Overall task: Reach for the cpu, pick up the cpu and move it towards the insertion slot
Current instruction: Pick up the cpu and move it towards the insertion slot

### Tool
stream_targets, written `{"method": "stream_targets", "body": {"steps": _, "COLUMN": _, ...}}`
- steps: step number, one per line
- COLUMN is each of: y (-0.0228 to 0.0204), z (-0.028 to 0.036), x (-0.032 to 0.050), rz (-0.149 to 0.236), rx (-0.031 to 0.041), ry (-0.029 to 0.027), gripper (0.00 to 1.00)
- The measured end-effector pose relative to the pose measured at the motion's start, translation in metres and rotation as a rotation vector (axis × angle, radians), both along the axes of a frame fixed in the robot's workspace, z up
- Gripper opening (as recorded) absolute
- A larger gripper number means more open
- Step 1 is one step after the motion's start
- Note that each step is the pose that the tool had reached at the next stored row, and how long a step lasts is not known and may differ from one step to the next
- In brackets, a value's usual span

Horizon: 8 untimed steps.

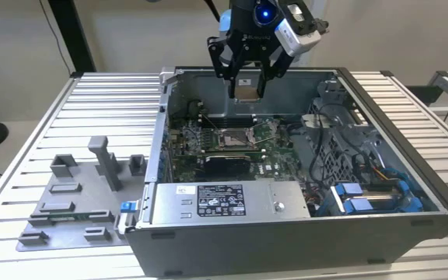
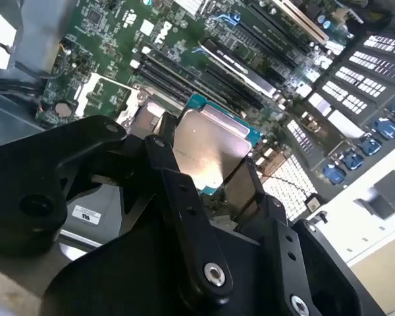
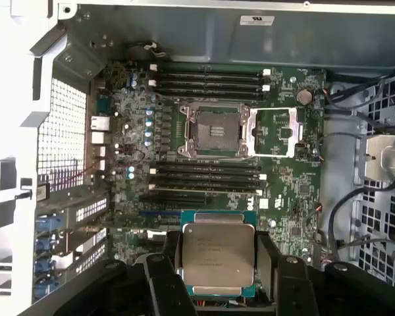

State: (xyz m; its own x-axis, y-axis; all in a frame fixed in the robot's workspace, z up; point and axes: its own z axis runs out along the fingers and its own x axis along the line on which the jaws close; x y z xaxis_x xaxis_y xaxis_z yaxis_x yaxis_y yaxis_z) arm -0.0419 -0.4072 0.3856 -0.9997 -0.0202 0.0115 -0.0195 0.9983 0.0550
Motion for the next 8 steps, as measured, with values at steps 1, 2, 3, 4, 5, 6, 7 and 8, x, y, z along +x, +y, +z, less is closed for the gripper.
{"method": "stream_targets", "body": {"steps": 1, "y": 0.0025, "z": -0.0009, "x": 0.0000, "rz": 0.000, "rx": 0.0017, "ry": -0.0008, "gripper": 0.00}}
{"method": "stream_targets", "body": {"steps": 2, "y": 0.0051, "z": -0.0019, "x": 0.0000, "rz": 0.000, "rx": 0.0036, "ry": -0.0015, "gripper": 0.00}}
{"method": "stream_targets", "body": {"steps": 3, "y": 0.0074, "z": -0.0028, "x": 0.0000, "rz": 0.000, "rx": 0.0058, "ry": -0.0022, "gripper": 0.00}}
{"method": "stream_targets", "body": {"steps": 4, "y": 0.0100, "z": -0.0038, "x": 0.0000, "rz": 0.000, "rx": 0.0079, "ry": -0.0028, "gripper": 0.00}}
{"method": "stream_targets", "body": {"steps": 5, "y": 0.0122, "z": -0.0047, "x": 0.0000, "rz": 0.000, "rx": 0.0099, "ry": -0.0034, "gripper": 0.00}}
{"method": "stream_targets", "body": {"steps": 6, "y": 0.0145, "z": -0.0055, "x": 0.0000, "rz": 0.000, "rx": 0.0125, "ry": -0.0041, "gripper": 0.00}}
{"method": "stream_targets", "body": {"steps": 7, "y": 0.0166, "z": -0.0064, "x": 0.0000, "rz": 0.000, "rx": 0.0155, "ry": -0.0049, "gripper": 0.00}}
{"method": "stream_targets", "body": {"steps": 8, "y": 0.0188, "z": -0.0073, "x": 0.0000, "rz": 0.000, "rx": 0.0184, "ry": -0.0057, "gripper": 0.00}}
